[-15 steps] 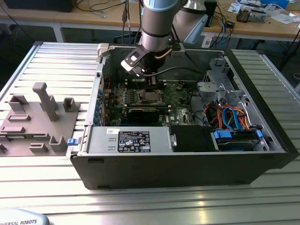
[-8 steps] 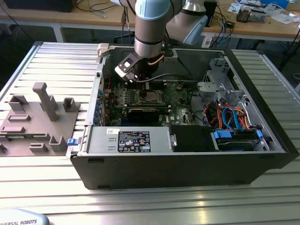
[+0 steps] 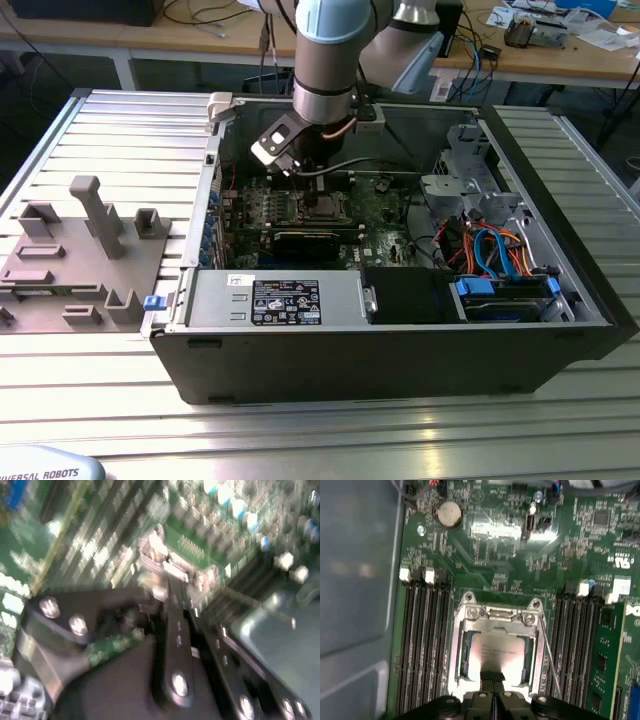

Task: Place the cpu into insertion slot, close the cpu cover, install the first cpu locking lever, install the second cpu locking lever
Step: 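Close the cpu cover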

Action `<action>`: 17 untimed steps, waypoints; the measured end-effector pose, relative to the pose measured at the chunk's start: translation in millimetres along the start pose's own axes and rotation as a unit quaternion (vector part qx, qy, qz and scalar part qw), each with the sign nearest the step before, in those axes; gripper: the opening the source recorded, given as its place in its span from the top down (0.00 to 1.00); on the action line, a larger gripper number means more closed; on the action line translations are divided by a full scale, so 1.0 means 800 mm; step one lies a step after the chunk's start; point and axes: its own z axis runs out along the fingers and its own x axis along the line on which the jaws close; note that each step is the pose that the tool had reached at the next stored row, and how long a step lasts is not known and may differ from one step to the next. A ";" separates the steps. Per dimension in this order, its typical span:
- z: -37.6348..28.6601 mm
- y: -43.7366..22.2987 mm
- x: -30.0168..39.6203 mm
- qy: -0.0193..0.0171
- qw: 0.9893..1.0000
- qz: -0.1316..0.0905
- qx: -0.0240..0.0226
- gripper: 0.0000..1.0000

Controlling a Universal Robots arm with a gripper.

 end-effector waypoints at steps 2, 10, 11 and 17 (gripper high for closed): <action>-0.0031 0.0071 -0.0006 0.000 1.000 0.000 0.000 0.89; -0.0567 0.0086 0.0022 0.001 1.000 0.000 0.000 0.89; -0.0645 0.0084 0.0027 0.001 1.000 0.000 0.000 0.89; -0.0777 0.0082 0.0035 0.001 1.000 0.000 0.000 0.89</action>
